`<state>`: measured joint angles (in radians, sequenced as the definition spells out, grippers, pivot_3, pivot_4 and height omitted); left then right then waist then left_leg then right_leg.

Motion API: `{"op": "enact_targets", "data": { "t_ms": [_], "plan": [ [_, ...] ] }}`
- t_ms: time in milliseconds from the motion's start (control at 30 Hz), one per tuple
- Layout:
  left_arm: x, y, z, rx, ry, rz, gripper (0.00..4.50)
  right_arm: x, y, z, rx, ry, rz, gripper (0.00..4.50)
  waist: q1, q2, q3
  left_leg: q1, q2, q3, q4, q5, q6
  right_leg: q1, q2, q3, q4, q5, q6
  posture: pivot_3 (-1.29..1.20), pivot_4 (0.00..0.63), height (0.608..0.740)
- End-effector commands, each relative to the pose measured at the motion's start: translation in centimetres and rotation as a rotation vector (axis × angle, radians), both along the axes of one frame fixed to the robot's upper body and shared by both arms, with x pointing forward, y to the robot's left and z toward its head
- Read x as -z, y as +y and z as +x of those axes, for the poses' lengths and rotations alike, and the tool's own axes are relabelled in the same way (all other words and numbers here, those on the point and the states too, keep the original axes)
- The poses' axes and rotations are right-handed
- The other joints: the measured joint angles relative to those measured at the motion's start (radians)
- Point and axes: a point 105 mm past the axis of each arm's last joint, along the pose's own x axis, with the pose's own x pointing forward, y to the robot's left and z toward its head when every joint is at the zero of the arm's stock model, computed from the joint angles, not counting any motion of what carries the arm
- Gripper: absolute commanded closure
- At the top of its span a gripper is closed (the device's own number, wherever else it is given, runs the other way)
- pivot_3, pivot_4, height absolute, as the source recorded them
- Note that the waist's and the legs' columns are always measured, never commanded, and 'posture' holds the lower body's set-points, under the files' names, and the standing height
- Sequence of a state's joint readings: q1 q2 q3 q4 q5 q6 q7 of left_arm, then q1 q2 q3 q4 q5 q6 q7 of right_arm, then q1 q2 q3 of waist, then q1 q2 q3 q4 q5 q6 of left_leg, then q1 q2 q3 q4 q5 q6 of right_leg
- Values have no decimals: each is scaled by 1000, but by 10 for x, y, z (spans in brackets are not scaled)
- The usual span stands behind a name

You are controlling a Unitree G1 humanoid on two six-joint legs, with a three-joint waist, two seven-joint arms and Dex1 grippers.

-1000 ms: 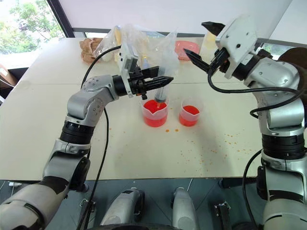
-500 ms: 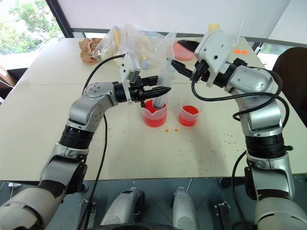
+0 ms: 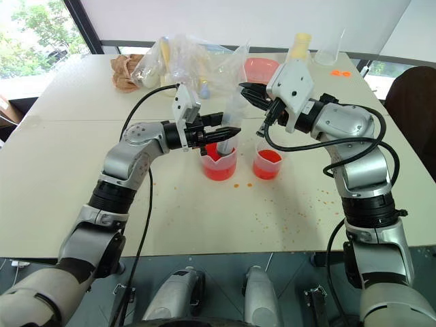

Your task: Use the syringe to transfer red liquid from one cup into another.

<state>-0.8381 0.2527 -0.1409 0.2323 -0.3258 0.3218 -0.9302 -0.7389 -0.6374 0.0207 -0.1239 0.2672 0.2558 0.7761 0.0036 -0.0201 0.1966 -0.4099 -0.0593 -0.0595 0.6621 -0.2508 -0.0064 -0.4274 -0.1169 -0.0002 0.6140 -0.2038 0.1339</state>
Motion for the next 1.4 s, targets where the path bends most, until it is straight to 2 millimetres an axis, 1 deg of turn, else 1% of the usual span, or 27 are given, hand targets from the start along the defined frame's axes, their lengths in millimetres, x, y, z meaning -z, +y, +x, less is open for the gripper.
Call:
{"op": "enact_targets", "data": {
  "t_ms": [33,133,300,567,700,800,833,900,933,967,1000,1033,1100,1233,1300,1333,1400],
  "plan": [
    [14,-2,-3,9,-2,67,3058,-46,-13,-8,40,-168,53,4478,0,0,0,0,0,0,0,0,0,0,0,0,0,0,0,0,150,740],
    [18,-3,-5,14,-3,80,3058,-54,-20,-6,67,-192,61,4478,1,0,0,0,0,0,0,0,0,0,0,0,0,0,0,0,150,740],
    [21,-2,-5,9,5,82,3058,-60,-24,-5,86,-209,70,4478,1,0,0,0,0,0,0,0,0,0,0,0,0,0,0,0,150,740],
    [23,-1,-3,-2,6,86,3058,-61,-29,-3,104,-201,78,4478,1,0,0,0,0,0,0,0,0,0,0,0,0,0,0,0,150,740],
    [15,-3,-2,-3,-8,70,3058,-56,-30,-3,95,-178,72,4478,1,0,0,0,0,0,0,0,0,0,0,0,0,0,0,0,150,740],
    [4,-3,0,-9,-14,28,3058,-51,-28,-5,62,-137,77,3572,1,0,0,0,0,0,0,0,0,0,0,0,0,0,0,0,150,740],
    [0,-3,0,-11,-13,9,3058,-47,-27,-7,44,-120,68,3129,3,0,0,0,0,0,0,0,0,0,0,0,0,0,0,0,150,740],
    [-8,-2,2,-18,-19,-16,3058,-40,-28,-9,54,-111,41,2029,5,0,0,0,0,0,0,0,0,0,0,0,0,0,0,0,150,740],
    [-9,-1,3,-22,-20,-20,3058,-40,-30,-8,74,-117,43,1503,5,0,0,0,0,0,0,0,0,0,0,0,0,0,0,0,150,740],
    [-10,1,4,-29,-21,-24,3058,-41,-33,-9,93,-126,51,887,5,0,0,0,0,0,0,0,0,0,0,0,0,0,0,0,150,740],
    [-12,3,5,-38,-19,-34,3058,-42,-38,-12,96,-124,65,394,5,0,0,0,0,0,0,0,0,0,0,0,0,0,0,0,150,740],
    [-16,5,7,-48,-13,-54,3058,-45,-44,-14,109,-122,91,62,5,0,0,0,0,0,0,0,0,0,0,0,0,0,0,0,150,740],
    [-25,10,10,-66,3,-107,3058,-46,-56,-20,131,-102,136,62,6,0,0,0,0,0,0,0,0,0,0,0,0,0,0,0,150,740],
    [-39,16,11,-79,10,-161,3058,-40,-76,-33,171,-36,189,62,8,0,0,0,1,0,0,0,0,0,0,0,0,0,0,0,150,740],
    [-53,21,9,-74,-8,-179,3058,-33,-102,-43,256,5,274,62,11,0,0,0,2,0,0,0,0,0,0,0,0,0,0,0,150,740],
    [-59,22,8,-69,-13,-188,3058,-29,-110,-46,294,17,299,62,12,0,0,0,2,-1,0,0,0,1,0,0,-1,0,0,0,150,740],
    [-67,22,6,-58,-21,-201,3058,-24,-118,-49,332,29,316,62,9,0,0,0,2,-1,0,0,1,1,-1,0,-1,0,0,0,150,740]
  ]
}}
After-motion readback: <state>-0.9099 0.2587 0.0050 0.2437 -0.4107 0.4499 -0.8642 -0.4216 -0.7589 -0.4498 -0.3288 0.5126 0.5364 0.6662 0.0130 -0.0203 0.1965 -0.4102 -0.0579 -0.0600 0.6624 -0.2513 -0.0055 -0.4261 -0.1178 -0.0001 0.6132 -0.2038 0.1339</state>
